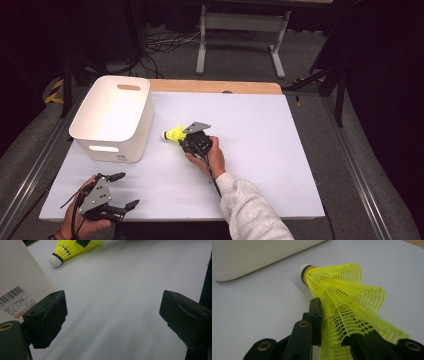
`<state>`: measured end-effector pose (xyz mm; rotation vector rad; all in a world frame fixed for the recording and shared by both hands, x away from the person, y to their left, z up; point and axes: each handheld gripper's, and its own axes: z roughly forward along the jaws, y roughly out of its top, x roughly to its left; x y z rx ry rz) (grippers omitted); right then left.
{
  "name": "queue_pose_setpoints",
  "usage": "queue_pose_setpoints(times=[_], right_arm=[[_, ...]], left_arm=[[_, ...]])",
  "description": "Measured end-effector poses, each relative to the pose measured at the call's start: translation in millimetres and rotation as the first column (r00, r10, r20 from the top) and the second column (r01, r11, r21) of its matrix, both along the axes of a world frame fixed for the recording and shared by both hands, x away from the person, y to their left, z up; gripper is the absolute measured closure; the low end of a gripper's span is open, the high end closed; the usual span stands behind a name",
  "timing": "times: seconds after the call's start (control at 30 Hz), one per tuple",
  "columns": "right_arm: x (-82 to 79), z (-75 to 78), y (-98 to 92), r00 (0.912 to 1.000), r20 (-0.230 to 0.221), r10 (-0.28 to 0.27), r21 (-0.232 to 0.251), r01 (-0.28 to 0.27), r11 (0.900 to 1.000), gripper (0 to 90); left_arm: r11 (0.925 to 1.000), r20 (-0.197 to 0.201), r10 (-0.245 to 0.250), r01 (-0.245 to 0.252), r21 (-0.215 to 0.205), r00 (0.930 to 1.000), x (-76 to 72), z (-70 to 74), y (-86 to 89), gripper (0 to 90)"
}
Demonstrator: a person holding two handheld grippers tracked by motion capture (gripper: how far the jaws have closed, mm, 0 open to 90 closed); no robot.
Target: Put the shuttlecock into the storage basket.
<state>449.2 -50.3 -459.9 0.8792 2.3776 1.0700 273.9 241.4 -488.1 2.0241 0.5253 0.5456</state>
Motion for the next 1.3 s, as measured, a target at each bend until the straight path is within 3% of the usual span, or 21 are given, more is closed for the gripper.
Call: queue_pose_setpoints(times=[0.13,0.47,0.63,0.93,1.13,1.3], right_arm=[[-0.5,2.0,4.2,0.9996,0.019,0.019,-0.025,-0.018,1.000,79.6],[-6.7,9.8,-9.3,0.9995,0.027,0.015,0.036,-0.016,0.999,79.7],[-15.1,16.4,-22.6,0.9990,0.037,0.026,0.074,-0.028,0.997,79.7],[-39.9,23.1,-44.7,0.9947,0.049,0.091,0.080,-0.095,0.992,79.6],[-57.9,26.2,-58.7,0.9909,0.048,0.126,0.100,-0.130,0.986,79.5],[-69.5,29.5,-65.6,0.9864,0.045,0.158,0.104,-0.162,0.981,79.5]], left_arm=[[1.0000,0.001,0.002,-0.002,-0.003,1.0000,-0.3,0.1,1.1,8.7],[1.0000,-0.005,0.009,-0.009,-0.004,0.9999,0.1,-0.6,0.1,8.6],[0.9999,-0.008,0.012,-0.013,-0.007,0.9999,0.3,-0.6,-0.2,8.7],[0.9997,-0.009,0.025,-0.025,0.000,0.9997,3.4,-0.5,-1.4,8.8],[0.9996,-0.017,0.026,-0.026,-0.007,0.9995,15.9,5.1,-10.3,8.4],[0.9998,0.000,0.012,-0.012,0.015,0.9999,29.7,9.0,-25.3,8.4]])
